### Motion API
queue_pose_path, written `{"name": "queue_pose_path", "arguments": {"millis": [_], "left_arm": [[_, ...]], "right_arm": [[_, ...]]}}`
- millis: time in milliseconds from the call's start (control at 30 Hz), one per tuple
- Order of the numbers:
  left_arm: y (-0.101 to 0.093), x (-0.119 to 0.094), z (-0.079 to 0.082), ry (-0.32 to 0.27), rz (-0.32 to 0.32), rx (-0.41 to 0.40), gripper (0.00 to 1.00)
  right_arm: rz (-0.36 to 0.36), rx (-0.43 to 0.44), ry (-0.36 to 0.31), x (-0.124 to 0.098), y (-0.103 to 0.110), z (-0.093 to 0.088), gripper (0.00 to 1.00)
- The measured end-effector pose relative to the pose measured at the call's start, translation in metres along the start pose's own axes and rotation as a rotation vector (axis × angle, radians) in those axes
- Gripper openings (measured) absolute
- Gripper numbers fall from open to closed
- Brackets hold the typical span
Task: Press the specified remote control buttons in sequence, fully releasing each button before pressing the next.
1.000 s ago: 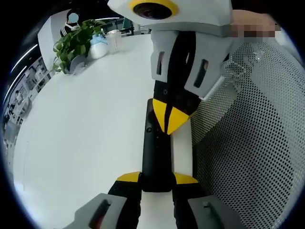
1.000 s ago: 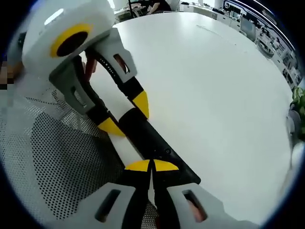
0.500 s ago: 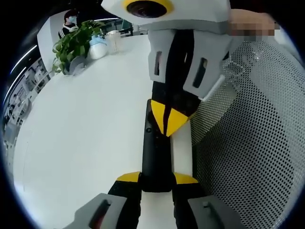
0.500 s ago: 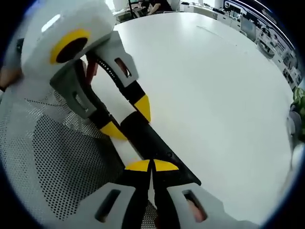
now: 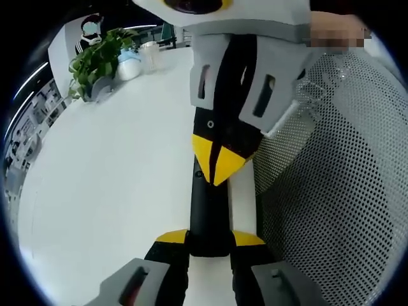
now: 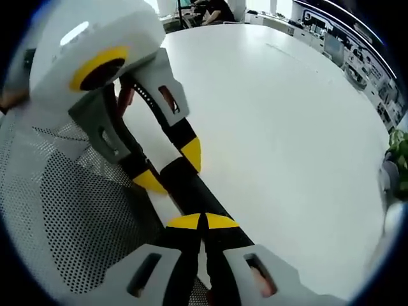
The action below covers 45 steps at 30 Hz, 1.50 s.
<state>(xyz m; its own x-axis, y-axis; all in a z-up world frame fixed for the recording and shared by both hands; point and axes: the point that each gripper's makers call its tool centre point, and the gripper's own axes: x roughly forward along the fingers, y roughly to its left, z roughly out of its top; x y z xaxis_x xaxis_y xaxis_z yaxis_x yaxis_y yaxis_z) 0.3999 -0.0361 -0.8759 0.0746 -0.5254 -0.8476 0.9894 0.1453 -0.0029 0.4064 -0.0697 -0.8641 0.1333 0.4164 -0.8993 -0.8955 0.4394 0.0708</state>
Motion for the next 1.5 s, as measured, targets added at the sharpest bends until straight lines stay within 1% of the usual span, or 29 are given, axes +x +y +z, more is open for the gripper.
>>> {"name": "queue_pose_path", "arguments": {"millis": [200,400,600,633,767,867,967,1133,1233,1333,1500], "left_arm": [[-0.0018,0.0003,0.0009,-0.002,-0.008,0.003,0.24],[-0.0019,0.0007,0.0009,-0.004,-0.010,-0.001,0.24],[-0.0014,0.0010,0.0006,-0.005,-0.010,-0.008,0.24],[-0.0016,0.0008,0.0007,-0.004,-0.011,-0.009,0.24],[-0.0017,0.0007,0.0009,-0.004,-0.010,-0.009,0.24],[-0.0013,0.0009,0.0008,-0.008,-0.008,-0.014,0.24],[-0.0012,0.0008,0.0010,-0.009,-0.007,-0.015,0.24],[-0.0011,0.0009,0.0012,-0.011,-0.004,-0.019,0.24],[-0.0011,0.0011,0.0015,-0.002,-0.003,-0.019,0.24],[-0.0011,0.0010,0.0014,-0.005,-0.003,-0.017,0.24],[-0.0015,0.0007,0.0015,-0.005,-0.005,-0.013,0.24]], "right_arm": [[-0.004,-0.018,0.007,0.0014,0.0002,-0.0009,0.00],[0.000,-0.017,0.006,0.0020,0.0001,-0.0011,0.00],[-0.014,-0.056,0.004,0.0028,0.0006,-0.0010,0.00],[-0.015,-0.055,0.005,0.0029,0.0004,-0.0012,0.00],[-0.008,0.000,0.001,0.0029,-0.0012,-0.0008,0.00],[-0.002,-0.042,-0.001,0.0033,0.0000,-0.0011,0.00],[-0.011,-0.067,0.000,0.0034,0.0009,-0.0009,0.00],[-0.025,-0.033,0.024,0.0039,-0.0008,0.0003,0.00],[-0.023,-0.034,0.036,0.0037,-0.0009,-0.0004,0.00],[-0.018,-0.025,0.024,0.0029,-0.0013,-0.0012,0.00],[-0.018,-0.046,-0.002,0.0022,0.0000,-0.0016,0.00]]}}
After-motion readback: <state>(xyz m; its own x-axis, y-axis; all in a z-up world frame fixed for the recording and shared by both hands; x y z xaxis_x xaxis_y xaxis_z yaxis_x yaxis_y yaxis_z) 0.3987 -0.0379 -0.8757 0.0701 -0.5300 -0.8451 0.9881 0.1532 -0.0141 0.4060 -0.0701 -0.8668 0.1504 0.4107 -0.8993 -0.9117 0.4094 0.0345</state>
